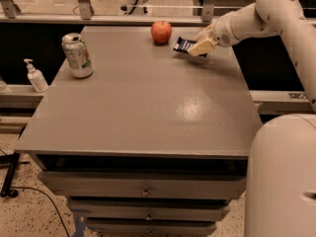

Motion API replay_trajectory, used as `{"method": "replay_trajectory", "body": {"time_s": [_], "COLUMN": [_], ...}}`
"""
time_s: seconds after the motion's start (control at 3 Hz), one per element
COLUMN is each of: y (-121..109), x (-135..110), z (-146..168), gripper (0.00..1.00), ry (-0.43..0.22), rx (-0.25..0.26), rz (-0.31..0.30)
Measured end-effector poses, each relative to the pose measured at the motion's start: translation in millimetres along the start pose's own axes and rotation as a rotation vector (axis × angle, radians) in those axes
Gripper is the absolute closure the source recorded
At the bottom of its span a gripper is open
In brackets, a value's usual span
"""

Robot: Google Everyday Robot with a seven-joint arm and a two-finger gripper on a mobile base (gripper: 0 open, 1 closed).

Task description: Move rxbar blueberry near apple

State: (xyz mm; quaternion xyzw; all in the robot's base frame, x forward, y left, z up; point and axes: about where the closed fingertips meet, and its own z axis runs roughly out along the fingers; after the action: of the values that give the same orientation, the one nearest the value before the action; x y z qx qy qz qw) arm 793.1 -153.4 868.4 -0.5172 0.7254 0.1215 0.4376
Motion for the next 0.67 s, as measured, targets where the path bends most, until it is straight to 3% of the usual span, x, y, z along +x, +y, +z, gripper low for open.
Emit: {"method": "replay_trajectory", "body": {"time_s": [0.33,0.67], "y": [-18.3,-24.9], "x": [-2.6,-0.4], "z": [9.9,20.4], "gripper": [1.00,0.83], "ry": [-0.004,0.004], "rx": [0.025,0.020], "rz": [0.017,0.033]}}
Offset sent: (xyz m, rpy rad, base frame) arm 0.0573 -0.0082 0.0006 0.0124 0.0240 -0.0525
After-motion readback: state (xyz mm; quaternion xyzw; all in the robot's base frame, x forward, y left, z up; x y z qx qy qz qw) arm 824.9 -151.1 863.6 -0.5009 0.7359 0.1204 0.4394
